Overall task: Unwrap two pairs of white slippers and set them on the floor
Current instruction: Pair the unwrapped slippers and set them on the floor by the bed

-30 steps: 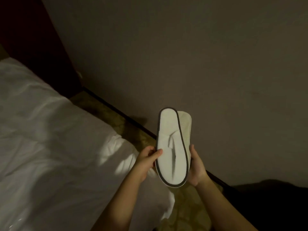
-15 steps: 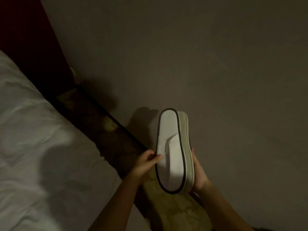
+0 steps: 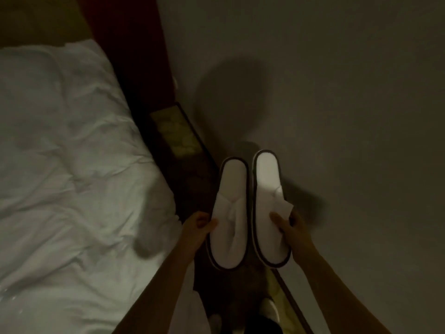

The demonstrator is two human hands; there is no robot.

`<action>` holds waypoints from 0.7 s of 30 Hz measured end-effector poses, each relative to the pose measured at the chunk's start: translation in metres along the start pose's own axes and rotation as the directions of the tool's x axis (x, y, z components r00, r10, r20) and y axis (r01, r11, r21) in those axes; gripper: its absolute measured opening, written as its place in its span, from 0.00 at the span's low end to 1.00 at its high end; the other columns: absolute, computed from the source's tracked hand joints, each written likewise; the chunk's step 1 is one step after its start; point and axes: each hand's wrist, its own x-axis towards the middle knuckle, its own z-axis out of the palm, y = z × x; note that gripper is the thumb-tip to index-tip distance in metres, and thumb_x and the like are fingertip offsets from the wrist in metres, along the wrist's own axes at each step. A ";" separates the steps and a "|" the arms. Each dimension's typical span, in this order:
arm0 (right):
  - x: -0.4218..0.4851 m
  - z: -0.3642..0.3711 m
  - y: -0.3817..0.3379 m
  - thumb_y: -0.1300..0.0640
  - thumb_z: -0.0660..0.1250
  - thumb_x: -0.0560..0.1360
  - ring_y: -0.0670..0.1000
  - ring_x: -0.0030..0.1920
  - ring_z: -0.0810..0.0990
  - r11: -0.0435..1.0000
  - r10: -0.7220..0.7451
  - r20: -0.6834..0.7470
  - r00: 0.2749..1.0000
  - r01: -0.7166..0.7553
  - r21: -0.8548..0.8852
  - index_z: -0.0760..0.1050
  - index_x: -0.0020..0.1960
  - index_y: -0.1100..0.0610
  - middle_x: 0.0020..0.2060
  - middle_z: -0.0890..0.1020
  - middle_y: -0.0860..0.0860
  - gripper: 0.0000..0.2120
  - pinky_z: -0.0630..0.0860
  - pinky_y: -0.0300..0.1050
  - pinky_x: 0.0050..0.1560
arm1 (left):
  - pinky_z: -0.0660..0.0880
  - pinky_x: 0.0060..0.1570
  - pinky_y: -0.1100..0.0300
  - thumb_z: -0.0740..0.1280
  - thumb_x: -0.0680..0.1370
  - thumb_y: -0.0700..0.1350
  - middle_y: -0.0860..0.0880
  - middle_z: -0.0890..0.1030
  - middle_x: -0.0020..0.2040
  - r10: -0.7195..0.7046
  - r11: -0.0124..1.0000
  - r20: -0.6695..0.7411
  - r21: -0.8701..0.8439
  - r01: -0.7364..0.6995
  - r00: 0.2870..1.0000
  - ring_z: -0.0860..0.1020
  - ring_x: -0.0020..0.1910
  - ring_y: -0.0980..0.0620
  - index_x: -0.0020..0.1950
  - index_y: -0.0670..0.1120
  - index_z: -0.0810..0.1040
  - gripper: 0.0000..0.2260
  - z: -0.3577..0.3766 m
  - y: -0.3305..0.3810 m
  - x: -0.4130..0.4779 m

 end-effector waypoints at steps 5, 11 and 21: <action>0.043 0.002 0.005 0.47 0.74 0.70 0.40 0.44 0.77 0.991 -0.020 0.116 0.993 0.035 -0.128 0.69 0.57 0.43 0.47 0.77 0.38 0.19 0.73 0.37 0.36 | 0.74 0.33 0.69 0.72 0.72 0.43 0.46 0.78 0.41 -0.055 0.998 -0.185 -0.054 0.046 0.981 0.77 0.38 0.55 0.46 0.44 0.76 0.07 0.019 -0.008 -0.009; 0.100 0.001 0.061 0.54 0.71 0.74 0.44 0.37 0.79 0.971 0.069 0.202 0.977 -0.019 -0.239 0.70 0.69 0.55 0.43 0.78 0.44 0.25 0.73 0.35 0.34 | 0.75 0.40 0.61 0.74 0.71 0.47 0.47 0.80 0.41 -0.145 0.989 -0.340 -0.083 0.124 0.929 0.79 0.41 0.50 0.50 0.43 0.76 0.13 0.051 -0.048 0.001; 0.165 0.008 0.249 0.53 0.73 0.72 0.59 0.60 0.77 0.904 0.332 0.124 0.935 -0.278 -0.324 0.65 0.72 0.53 0.66 0.74 0.52 0.32 0.77 0.57 0.56 | 0.75 0.37 0.49 0.72 0.72 0.48 0.41 0.81 0.41 -0.348 0.937 -0.397 -0.171 0.304 0.849 0.79 0.38 0.44 0.45 0.44 0.75 0.10 0.080 -0.223 0.063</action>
